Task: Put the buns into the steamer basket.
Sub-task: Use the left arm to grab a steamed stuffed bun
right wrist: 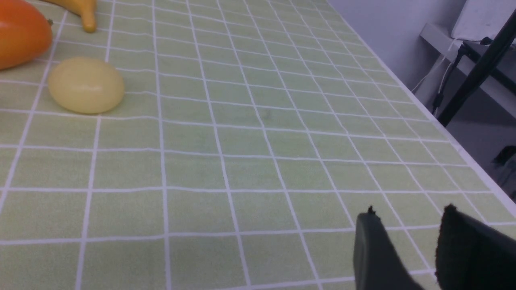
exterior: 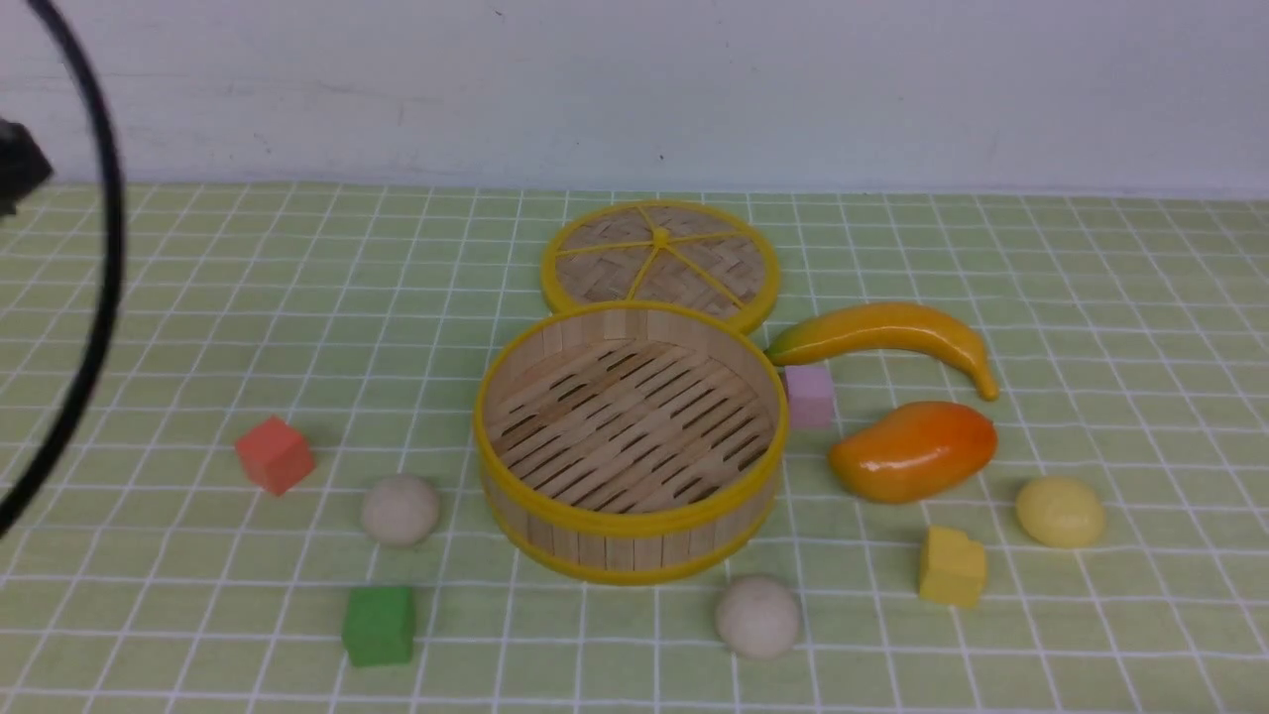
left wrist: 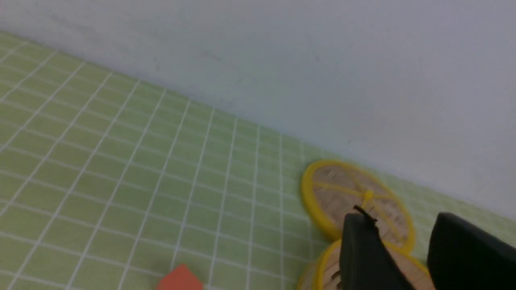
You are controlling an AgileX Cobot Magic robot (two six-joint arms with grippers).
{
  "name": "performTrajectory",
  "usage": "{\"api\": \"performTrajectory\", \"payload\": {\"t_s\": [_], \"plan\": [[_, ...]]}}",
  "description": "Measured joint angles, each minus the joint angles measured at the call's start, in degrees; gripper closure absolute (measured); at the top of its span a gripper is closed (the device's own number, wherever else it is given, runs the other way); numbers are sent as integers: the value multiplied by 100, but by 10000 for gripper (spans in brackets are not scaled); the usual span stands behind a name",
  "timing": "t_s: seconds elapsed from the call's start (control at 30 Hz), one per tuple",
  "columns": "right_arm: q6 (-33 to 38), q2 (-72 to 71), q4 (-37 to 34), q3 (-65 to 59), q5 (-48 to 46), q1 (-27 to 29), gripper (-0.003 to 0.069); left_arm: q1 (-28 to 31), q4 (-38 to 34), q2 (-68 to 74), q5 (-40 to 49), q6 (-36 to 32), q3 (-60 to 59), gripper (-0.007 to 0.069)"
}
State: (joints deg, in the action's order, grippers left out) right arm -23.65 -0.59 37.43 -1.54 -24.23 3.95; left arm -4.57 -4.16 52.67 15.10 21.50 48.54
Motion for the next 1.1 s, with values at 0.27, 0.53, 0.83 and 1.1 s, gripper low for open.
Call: {"api": "performTrajectory", "payload": {"t_s": [0.27, 0.53, 0.83, 1.1], "plan": [[0, 0, 0, 0, 0, 0, 418, -479, -99, 1292, 114, 484, -11, 386], [0, 0, 0, 0, 0, 0, 418, -497, -771, 2635, 1248, 116, 324, 386], [0, 0, 0, 0, 0, 0, 418, -706, -643, 4041, 2667, -1020, 2060, 386], [0, 0, 0, 0, 0, 0, 418, -1129, 334, 4979, 3307, -153, 2938, 386]]}}
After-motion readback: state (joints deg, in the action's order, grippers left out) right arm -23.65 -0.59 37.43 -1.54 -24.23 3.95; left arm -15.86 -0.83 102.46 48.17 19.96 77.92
